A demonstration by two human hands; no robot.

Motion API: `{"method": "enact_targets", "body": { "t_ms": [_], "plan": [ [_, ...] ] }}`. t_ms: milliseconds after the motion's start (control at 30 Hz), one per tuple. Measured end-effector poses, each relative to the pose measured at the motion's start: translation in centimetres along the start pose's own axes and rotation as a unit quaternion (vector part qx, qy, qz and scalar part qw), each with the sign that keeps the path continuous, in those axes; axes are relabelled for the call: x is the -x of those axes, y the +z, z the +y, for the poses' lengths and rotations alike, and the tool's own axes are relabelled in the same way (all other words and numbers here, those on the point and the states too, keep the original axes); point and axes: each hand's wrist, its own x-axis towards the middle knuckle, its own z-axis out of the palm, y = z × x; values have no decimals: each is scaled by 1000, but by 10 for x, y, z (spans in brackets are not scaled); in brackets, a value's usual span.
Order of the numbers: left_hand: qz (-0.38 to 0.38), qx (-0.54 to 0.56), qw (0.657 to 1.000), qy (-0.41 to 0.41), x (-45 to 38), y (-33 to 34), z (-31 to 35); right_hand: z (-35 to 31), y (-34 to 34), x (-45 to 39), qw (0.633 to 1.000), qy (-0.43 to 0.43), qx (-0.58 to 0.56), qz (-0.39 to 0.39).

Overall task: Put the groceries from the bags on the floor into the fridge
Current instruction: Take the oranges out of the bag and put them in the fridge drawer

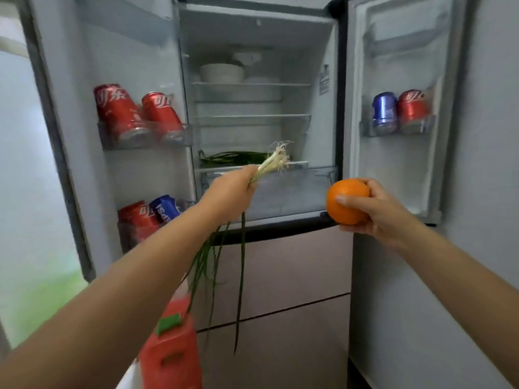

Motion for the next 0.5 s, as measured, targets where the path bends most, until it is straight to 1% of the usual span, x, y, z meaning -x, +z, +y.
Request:
{"method": "enact_targets", "body": {
  "t_ms": [133,200,267,333,400,500],
  "plan": [
    [70,-87,993,26,-87,15,12,-6,-31,-78,999,-19,20,-28],
    [110,-138,984,29,-124,24,8,-5,-38,-113,998,-37,34,-39],
    [132,-194,971,50,-157,32,0,-2,-39,-147,996,-57,60,-44],
    [137,-272,948,86,-190,39,-10,1,-35,-179,992,-82,84,-46],
    [124,-354,919,123,-225,48,-23,4,-28,-213,987,-113,109,-42],
    [106,-426,883,168,-281,68,-46,9,-15,-267,964,-173,200,-22]
  ]
}}
